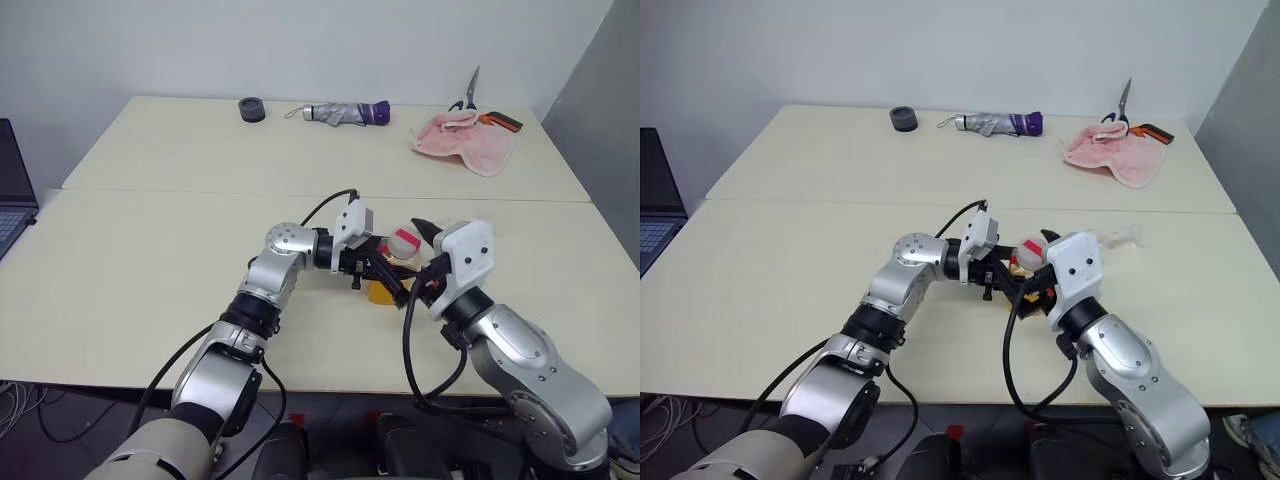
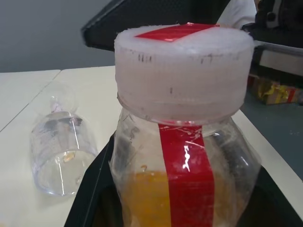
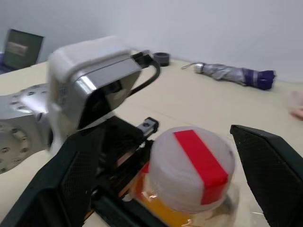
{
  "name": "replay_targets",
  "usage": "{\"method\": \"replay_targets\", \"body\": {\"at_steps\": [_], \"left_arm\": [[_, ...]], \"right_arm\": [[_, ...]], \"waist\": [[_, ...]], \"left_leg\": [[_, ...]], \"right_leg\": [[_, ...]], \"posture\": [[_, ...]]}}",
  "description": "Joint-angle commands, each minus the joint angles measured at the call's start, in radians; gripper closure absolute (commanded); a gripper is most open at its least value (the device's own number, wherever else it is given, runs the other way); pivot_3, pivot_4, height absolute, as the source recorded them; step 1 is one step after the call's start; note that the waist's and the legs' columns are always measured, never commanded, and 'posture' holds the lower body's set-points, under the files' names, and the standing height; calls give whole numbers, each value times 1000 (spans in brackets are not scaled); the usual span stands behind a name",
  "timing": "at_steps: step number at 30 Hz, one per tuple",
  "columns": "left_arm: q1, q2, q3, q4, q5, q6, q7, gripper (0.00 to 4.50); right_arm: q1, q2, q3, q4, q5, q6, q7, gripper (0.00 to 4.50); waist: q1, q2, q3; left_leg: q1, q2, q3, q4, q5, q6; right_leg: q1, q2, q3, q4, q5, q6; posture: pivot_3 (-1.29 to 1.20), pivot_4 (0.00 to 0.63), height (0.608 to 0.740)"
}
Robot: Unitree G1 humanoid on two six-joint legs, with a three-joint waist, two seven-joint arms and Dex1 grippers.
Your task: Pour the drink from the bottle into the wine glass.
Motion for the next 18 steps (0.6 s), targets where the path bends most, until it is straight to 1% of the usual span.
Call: {"method": "replay_targets", "body": {"at_steps": [1,6,9,10,14,15,18], "left_arm": [[-47,-14,14,20,-1,-43,-17,2693],[-64,-24,19,62,6,-67,-27,2693],[-68,-28,22,74,8,-78,-28,2693],[-69,-29,22,76,8,-79,-28,2693],[-71,-30,26,79,5,-83,-25,2693],[-71,-30,27,78,4,-82,-25,2693],[-68,-27,29,72,2,-81,-26,2693]], "right_arm": [[11,36,15,-8,-46,-51,-24,0],[17,75,23,10,-93,-74,-32,0],[24,92,17,17,-109,-81,-34,624],[26,97,15,17,-110,-83,-31,916],[44,90,3,18,-111,-88,2,2344],[47,90,0,19,-107,-91,11,2610],[49,88,-1,26,-94,-102,43,2599]], "waist": [[0,0,0],[0,0,0],[0,0,0],[0,0,0],[0,0,0],[0,0,0],[0,0,0]], "left_leg": [[0,0,0,0,0,0],[0,0,0,0,0,0],[0,0,0,0,0,0],[0,0,0,0,0,0],[0,0,0,0,0,0],[0,0,0,0,0,0],[0,0,0,0,0,0]], "right_leg": [[0,0,0,0,0,0],[0,0,0,0,0,0],[0,0,0,0,0,0],[0,0,0,0,0,0],[0,0,0,0,0,0],[0,0,0,0,0,-1],[0,0,0,0,0,0]], "posture": [[0,150,740],[0,150,740],[0,150,740],[0,150,740],[0,150,740],[0,150,740],[0,150,740]]}}
